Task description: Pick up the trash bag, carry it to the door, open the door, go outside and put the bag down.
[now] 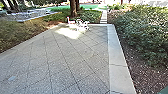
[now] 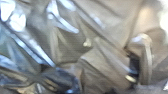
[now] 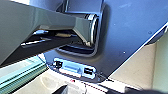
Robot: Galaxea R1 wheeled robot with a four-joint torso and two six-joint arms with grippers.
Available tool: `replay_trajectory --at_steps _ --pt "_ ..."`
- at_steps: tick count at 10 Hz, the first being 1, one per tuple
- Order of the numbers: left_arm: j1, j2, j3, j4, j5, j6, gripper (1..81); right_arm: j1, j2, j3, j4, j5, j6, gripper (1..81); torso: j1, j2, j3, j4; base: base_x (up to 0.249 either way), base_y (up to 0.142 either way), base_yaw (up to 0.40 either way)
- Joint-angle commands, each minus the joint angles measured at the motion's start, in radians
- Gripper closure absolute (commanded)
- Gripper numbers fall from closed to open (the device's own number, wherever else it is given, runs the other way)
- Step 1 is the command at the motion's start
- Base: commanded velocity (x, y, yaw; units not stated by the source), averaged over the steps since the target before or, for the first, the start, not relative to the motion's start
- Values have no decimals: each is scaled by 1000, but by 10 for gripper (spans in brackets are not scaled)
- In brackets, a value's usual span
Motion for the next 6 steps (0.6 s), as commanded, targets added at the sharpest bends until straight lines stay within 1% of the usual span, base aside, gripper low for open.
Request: replay_trajectory --at_steps 1,2,3,4,6 --pt "-169 -74 -12 -61 147 4 811 11 23 15 -2 -74 -4 10 0 0 0 0 0 0 0" --pt "-197 -77 -18 -69 151 2 811 11 23 15 -2 -74 -4 10 0 0 0 0 0 0 0" --pt "-234 -80 -32 -77 187 2 811 11 23 15 -2 -74 -4 10 0 0 0 0 0 0 0" --pt "-272 -75 -61 -81 237 2 811 10 23 15 -1 -74 -4 10 0 0 0 0 0 0 0" --pt "-342 -78 -119 -103 311 2 811 11 21 15 -1 -74 -4 10 0 0 -1 0 0 0 0"
